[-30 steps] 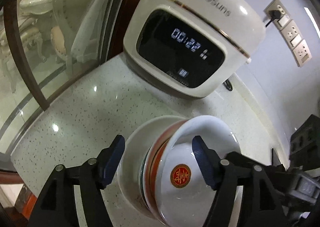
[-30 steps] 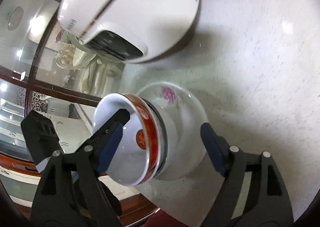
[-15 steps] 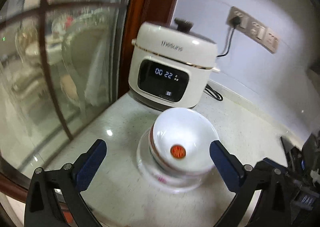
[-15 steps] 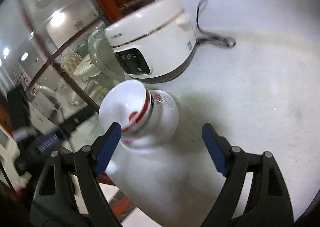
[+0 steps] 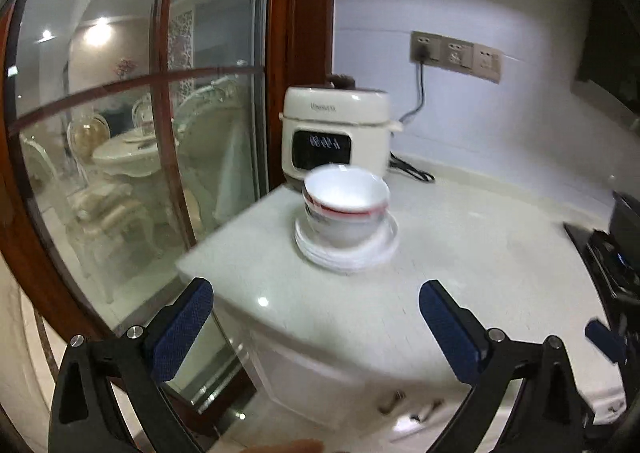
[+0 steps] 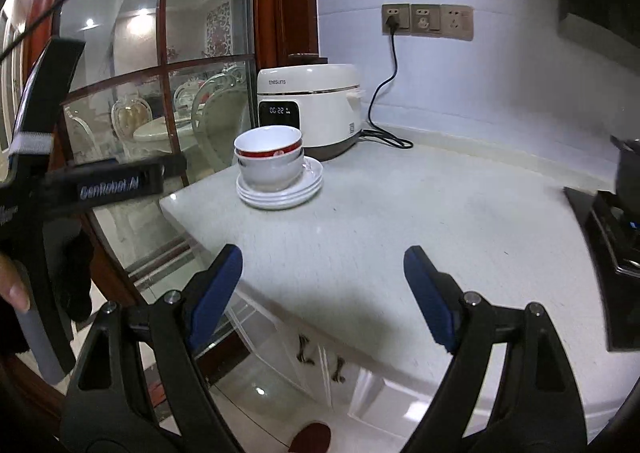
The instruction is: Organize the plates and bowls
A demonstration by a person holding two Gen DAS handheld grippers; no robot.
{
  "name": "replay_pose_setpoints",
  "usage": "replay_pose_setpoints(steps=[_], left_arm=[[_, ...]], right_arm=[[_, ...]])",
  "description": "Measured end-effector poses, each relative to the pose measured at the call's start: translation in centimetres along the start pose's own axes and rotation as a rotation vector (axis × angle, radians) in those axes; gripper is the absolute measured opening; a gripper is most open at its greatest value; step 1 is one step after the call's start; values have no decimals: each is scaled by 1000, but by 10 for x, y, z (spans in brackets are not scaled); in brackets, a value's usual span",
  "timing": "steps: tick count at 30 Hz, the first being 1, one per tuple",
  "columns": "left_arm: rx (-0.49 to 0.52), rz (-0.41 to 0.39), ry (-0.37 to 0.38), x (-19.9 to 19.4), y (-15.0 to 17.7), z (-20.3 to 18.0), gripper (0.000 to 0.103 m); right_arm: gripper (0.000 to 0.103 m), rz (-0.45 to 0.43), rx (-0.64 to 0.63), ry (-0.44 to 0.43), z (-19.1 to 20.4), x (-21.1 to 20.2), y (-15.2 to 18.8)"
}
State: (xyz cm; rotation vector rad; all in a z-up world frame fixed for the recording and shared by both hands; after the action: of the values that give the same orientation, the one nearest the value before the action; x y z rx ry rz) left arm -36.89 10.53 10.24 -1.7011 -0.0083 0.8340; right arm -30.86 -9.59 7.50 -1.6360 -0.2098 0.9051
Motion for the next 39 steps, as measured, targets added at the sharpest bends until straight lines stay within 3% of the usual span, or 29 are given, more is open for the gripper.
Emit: replay_pose_setpoints(steps=[9, 21, 39], left_arm=[[1, 23, 29, -23, 35, -4, 103], [4, 39, 47, -24, 34, -4, 103], [16, 49, 64, -28, 35, -9, 103]], right_arm=[[91, -44, -18, 16, -3, -33, -1], [91, -59, -42, -42, 6, -35, -7], [93, -60, 1, -26, -8, -40, -7]])
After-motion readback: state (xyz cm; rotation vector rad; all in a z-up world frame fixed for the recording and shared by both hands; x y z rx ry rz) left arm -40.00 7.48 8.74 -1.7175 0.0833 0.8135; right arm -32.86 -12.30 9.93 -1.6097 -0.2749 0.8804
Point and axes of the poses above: each gripper's, at about its wrist camera, not at the fingertips, and x roughly the way its jaws point, z to its left, y to its underside, the point moved 2 cm from there along x, roughly the way its jaws point, and after that the axes turned 1 degree about -x, right-handed, at the moved point
